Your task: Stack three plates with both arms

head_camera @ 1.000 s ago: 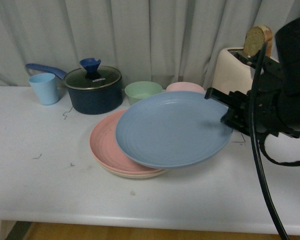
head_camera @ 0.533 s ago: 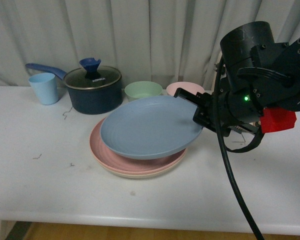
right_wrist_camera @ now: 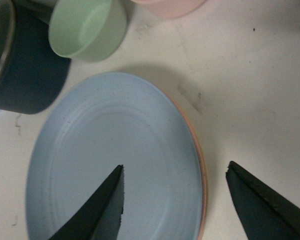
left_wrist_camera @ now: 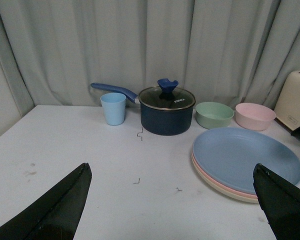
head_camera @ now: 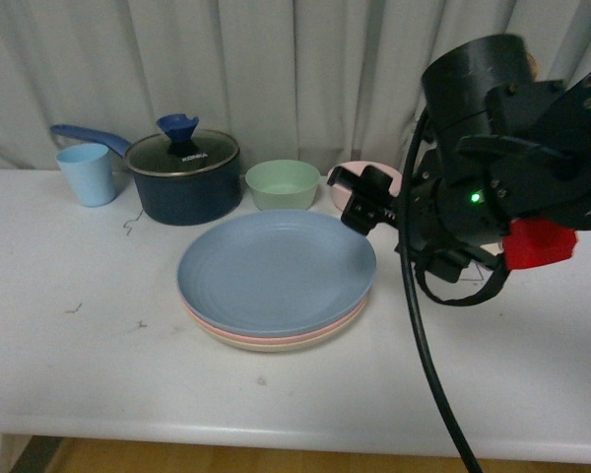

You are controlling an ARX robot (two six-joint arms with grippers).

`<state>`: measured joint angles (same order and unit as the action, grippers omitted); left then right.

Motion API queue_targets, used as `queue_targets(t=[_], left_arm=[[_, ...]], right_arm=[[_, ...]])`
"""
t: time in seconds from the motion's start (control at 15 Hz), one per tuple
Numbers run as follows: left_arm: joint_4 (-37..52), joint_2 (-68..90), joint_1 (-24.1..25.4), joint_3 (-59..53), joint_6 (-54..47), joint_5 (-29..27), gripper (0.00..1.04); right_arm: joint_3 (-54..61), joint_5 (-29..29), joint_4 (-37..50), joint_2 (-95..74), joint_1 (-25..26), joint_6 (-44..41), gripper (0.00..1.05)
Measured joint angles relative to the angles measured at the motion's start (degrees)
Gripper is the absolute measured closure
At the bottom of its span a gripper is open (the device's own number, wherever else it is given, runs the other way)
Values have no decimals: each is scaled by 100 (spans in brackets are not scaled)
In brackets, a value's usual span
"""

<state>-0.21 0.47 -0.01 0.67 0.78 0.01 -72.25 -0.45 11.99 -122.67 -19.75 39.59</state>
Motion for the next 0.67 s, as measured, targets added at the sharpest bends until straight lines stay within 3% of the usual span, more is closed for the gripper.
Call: queue_targets(t=[0.13, 0.2, 0.53, 0.6, 0.67], left_arm=[[0, 0, 0, 0, 0, 0, 7], [0, 0, 0, 0, 0, 0, 7], [0, 0, 0, 0, 0, 0, 7], [0, 0, 0, 0, 0, 0, 7], [2, 0, 0, 0, 0, 0, 7]], right_arm=[[509, -192, 264, 1067, 157, 59, 12], [669, -214, 223, 1617, 234, 42, 6], [1191, -210, 507, 3303, 444, -315, 6], [1318, 46, 844, 3663, 407, -601, 8], [1655, 730, 1460, 3978, 363, -1209, 17]])
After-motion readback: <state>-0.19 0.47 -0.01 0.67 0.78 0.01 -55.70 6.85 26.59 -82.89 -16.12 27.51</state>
